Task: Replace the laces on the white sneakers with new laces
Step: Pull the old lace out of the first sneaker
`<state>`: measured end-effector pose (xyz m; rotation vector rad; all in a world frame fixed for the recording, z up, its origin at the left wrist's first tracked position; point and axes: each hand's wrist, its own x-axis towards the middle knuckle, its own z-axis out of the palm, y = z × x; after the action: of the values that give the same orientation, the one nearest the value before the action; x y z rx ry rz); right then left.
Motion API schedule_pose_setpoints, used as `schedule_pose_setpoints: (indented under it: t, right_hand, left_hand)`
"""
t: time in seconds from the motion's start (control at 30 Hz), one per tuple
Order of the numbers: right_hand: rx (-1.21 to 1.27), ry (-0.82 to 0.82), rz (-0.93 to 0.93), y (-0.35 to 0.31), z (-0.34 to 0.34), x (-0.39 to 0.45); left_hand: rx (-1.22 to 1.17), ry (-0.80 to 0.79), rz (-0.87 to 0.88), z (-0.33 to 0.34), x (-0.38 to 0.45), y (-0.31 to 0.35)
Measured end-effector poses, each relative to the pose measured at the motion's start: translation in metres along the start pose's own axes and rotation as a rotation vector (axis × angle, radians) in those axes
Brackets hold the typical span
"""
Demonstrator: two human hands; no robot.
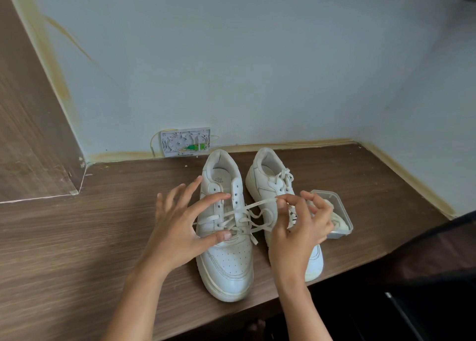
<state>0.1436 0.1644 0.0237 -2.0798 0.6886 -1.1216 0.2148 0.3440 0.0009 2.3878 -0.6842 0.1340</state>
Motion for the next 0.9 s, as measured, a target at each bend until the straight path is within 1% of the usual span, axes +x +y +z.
schedule_pose_setpoints:
  t: [0.07, 0.13, 0.2, 0.27, 0.33, 0.4, 0.5, 0.67, 0.77, 0.83, 0.9]
  right_hand:
    - [0.016, -0.084, -0.058, -0.004, 0.0, -0.003]
    - [0.003, -0.202, -0.177, -0.008, 0.0, -0.006]
    - [-0.084, -0.327, -0.304, -0.01, 0.003, -0.013]
    - [-0.193, -0.415, -0.384, -0.008, 0.011, -0.023]
    - [-0.207, -0.452, -0.395, -0.006, 0.017, -0.029]
    - [-0.148, -0.456, -0.372, -0.005, 0.018, -0.029]
    - [-0.098, -0.381, -0.34, -0.005, 0.017, -0.025]
    - [0.006, -0.111, -0.13, -0.003, 0.008, -0.01]
    - [0.039, 0.007, -0.034, -0.001, 0.003, -0.002]
    - [0.052, 0.074, 0.018, 0.001, -0.003, 0.004]
    - [0.067, 0.1, 0.065, 0.003, -0.01, 0.01]
  left_hand:
    - [-0.006, 0.0, -0.004, 0.0, 0.0, 0.001]
    - [-0.007, -0.009, -0.015, 0.0, 0.001, 0.002]
    - [-0.002, -0.014, -0.016, 0.0, 0.001, 0.002]
    - [0.001, -0.009, -0.008, 0.0, 0.0, 0.002]
    - [-0.006, -0.004, -0.005, 0.0, 0.0, 0.003]
    - [-0.01, 0.008, 0.0, 0.0, 0.0, 0.003]
    - [-0.015, 0.016, -0.009, -0.001, 0.0, 0.004]
    - [-0.011, 0.0, -0.008, -0.001, 0.0, 0.002]
    - [-0.018, 0.0, -0.004, -0.001, 0.0, 0.002]
    - [-0.017, -0.01, -0.006, -0.001, -0.001, 0.001]
    - [-0.012, -0.013, -0.005, -0.002, -0.001, 0.001]
